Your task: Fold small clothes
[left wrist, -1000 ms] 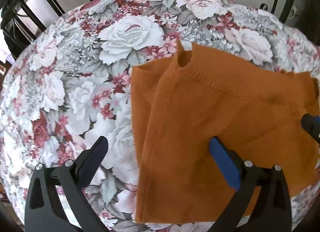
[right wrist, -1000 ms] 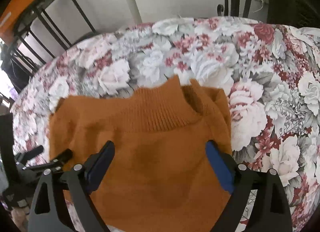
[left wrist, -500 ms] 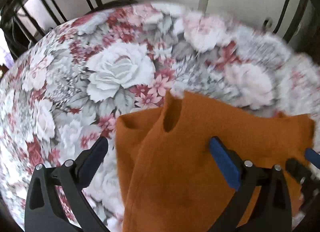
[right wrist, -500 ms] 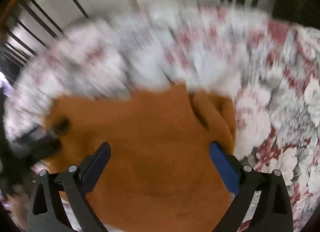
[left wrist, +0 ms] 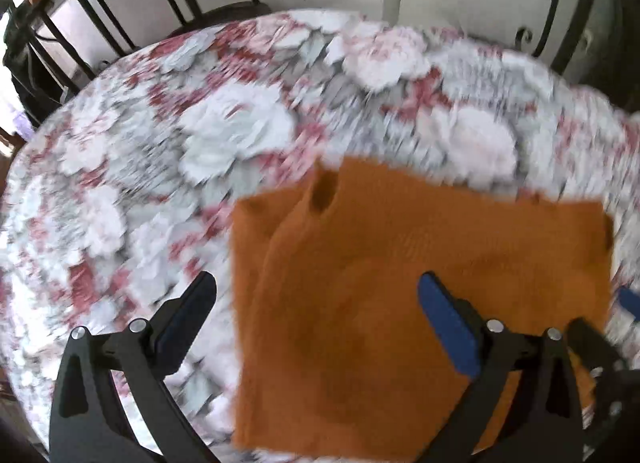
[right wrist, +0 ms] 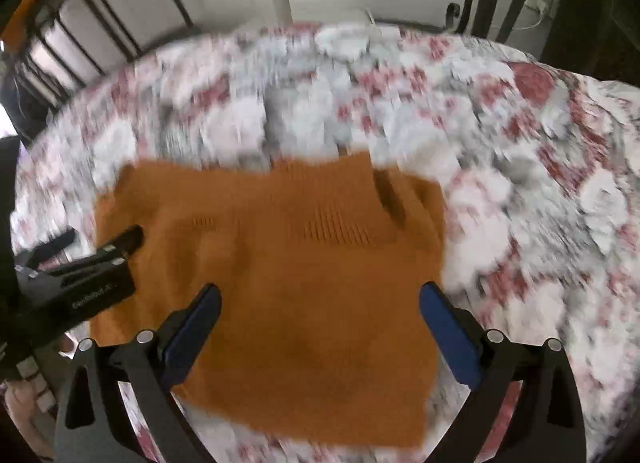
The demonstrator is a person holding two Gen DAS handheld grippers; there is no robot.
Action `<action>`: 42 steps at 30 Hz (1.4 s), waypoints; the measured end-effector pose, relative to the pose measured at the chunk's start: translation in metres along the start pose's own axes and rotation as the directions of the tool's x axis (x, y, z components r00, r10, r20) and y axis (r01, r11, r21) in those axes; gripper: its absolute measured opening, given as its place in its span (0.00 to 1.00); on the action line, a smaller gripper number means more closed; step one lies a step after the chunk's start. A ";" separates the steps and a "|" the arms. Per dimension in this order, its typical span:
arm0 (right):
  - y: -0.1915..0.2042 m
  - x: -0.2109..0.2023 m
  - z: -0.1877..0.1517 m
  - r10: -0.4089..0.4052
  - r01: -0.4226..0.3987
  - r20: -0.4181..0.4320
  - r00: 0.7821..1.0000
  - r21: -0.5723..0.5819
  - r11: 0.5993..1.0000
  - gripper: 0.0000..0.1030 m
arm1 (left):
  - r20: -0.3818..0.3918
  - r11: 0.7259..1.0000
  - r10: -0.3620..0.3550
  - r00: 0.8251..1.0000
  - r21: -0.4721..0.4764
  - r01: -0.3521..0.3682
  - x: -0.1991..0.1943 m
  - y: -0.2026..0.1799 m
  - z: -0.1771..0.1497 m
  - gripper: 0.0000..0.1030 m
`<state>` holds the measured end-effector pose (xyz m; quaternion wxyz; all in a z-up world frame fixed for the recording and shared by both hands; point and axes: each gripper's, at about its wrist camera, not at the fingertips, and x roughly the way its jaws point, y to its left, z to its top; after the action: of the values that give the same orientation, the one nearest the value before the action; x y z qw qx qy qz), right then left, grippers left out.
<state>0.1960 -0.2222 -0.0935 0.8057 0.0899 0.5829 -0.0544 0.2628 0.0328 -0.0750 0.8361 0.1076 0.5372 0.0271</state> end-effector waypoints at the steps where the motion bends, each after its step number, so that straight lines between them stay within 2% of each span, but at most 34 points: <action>1: 0.002 0.002 -0.009 -0.017 0.017 -0.032 0.999 -0.010 1.000 0.97 | -0.016 1.000 0.019 1.000 0.002 -0.019 0.002 0.002 -0.010 0.95; 3: 0.003 0.024 -0.037 -0.013 0.010 -0.133 0.991 -0.018 1.000 0.97 | -0.104 0.999 0.035 0.994 -0.009 -0.036 0.022 0.007 -0.038 0.96; 4: 0.003 0.034 -0.045 -0.021 0.017 -0.171 0.985 -0.021 1.000 0.97 | -0.124 1.000 0.002 0.992 -0.016 -0.005 0.029 0.009 -0.048 0.96; 5: 0.005 0.050 -0.057 -0.083 0.072 -0.201 0.976 -0.062 0.995 0.97 | -0.111 0.998 -0.053 0.992 -0.048 0.048 0.034 0.016 -0.060 0.96; 6: 0.008 0.053 -0.062 -0.103 0.086 -0.177 0.979 -0.097 0.992 0.97 | -0.092 0.990 -0.119 0.989 -0.086 0.111 0.034 0.024 -0.068 0.96; 7: 0.009 0.050 -0.065 -0.103 0.089 -0.147 0.984 -0.103 0.991 0.97 | -0.091 0.976 -0.188 0.978 -0.132 0.175 0.035 0.034 -0.074 0.96; 8: 0.007 0.046 -0.067 -0.087 0.076 -0.141 0.986 -0.084 0.994 0.97 | -0.108 0.951 -0.262 0.959 -0.195 0.238 0.035 0.046 -0.079 0.96; 9: 0.005 0.045 -0.068 -0.078 0.067 -0.159 0.984 -0.073 0.995 0.97 | -0.143 0.937 -0.305 0.941 -0.223 0.270 0.034 0.052 -0.084 0.96; 11: 0.000 0.037 -0.072 -0.075 0.068 -0.205 0.976 -0.044 0.997 0.97 | -0.243 0.936 -0.329 0.913 -0.208 0.282 0.030 0.054 -0.093 0.96; 12: -0.005 0.026 -0.074 -0.061 0.060 -0.187 0.981 -0.010 0.998 0.97 | -0.255 0.942 -0.319 0.913 -0.187 0.277 0.020 0.054 -0.099 0.96; 14: -0.018 -0.003 -0.081 0.011 0.001 -0.117 0.993 0.103 0.995 0.97 | -0.213 0.957 -0.274 0.938 -0.159 0.243 -0.010 0.056 -0.116 0.96; 18: -0.037 -0.044 -0.102 0.174 -0.154 -0.056 0.983 0.249 0.956 0.97 | -0.161 0.974 -0.224 0.961 -0.069 0.215 -0.059 0.051 -0.139 0.96; 21: -0.039 -0.061 -0.123 0.196 -0.182 -0.018 0.980 0.291 0.939 0.97 | -0.150 0.992 -0.108 0.983 0.054 0.117 -0.095 0.036 -0.150 0.96; 23: -0.036 -0.066 -0.129 0.218 -0.203 -0.018 0.976 0.293 0.934 0.97 | -0.062 0.988 0.004 0.998 0.155 0.006 -0.120 0.032 -0.161 0.96; 24: -0.034 -0.070 -0.127 0.223 -0.210 -0.013 0.975 0.289 0.934 0.97 | -0.022 0.983 0.032 0.999 0.179 -0.028 -0.126 0.035 -0.166 0.96; 25: -0.033 -0.076 -0.128 0.214 -0.207 0.003 0.977 0.281 0.937 0.97 | -0.010 0.983 0.039 0.999 0.182 -0.036 -0.127 0.038 -0.179 0.96; 26: -0.035 -0.081 -0.132 0.201 -0.200 0.024 0.979 0.275 0.940 0.97 | -0.043 0.986 0.033 0.999 0.165 -0.025 -0.117 0.047 -0.183 0.96; 27: -0.036 -0.088 -0.132 0.191 -0.196 0.047 0.981 0.269 0.943 0.97 | -0.105 0.992 -0.001 0.994 0.129 0.015 -0.104 0.051 -0.175 0.96; 28: -0.040 -0.097 -0.133 0.180 -0.192 0.070 0.981 0.259 0.946 0.97 | -0.133 0.993 -0.055 0.990 0.100 0.069 -0.099 0.047 -0.174 0.96; 29: -0.044 -0.102 -0.134 0.169 -0.184 0.081 0.982 0.252 0.950 0.97 | -0.112 0.992 -0.082 0.990 0.086 0.092 -0.097 0.047 -0.169 0.96; 31: -0.053 -0.104 -0.131 0.139 -0.160 0.103 0.985 0.242 0.957 0.97 | -0.061 0.994 -0.002 0.998 0.107 0.008 -0.097 0.043 -0.164 0.96; 32: -0.054 -0.103 -0.128 0.128 -0.152 0.115 0.985 0.234 0.960 0.97 | -0.061 0.992 0.048 0.997 0.124 -0.040 -0.093 0.036 -0.160 0.96; 35: -0.052 -0.096 -0.113 0.058 -0.079 0.133 0.989 0.162 0.984 0.97 | -0.026 0.987 0.049 0.998 0.153 -0.044 -0.086 0.028 -0.141 0.96; 37: -0.047 -0.086 -0.102 0.011 -0.028 0.125 0.992 0.133 0.991 0.97 | 0.021 0.978 0.092 0.996 0.184 -0.094 -0.071 0.022 -0.127 0.96; 38: -0.044 -0.079 -0.094 0.016 -0.031 0.116 0.993 0.123 0.992 0.97 | 0.028 0.975 0.103 0.994 0.194 -0.107 -0.065 0.018 -0.124 0.96; 39: -0.042 -0.072 -0.085 0.030 -0.042 0.111 0.993 0.111 0.993 0.97 | 0.027 0.974 0.108 0.994 0.200 -0.111 -0.058 0.018 -0.118 0.96; 42: -0.031 -0.057 -0.064 0.003 -0.010 0.095 0.995 0.072 0.997 0.97 | -0.019 0.984 0.069 0.997 0.169 -0.065 -0.035 0.022 -0.094 0.96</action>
<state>0.1129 -0.2397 -0.0613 0.8289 0.1186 0.5412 -0.0771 0.1644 0.0626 -0.0768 0.8161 0.1953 0.5438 0.0112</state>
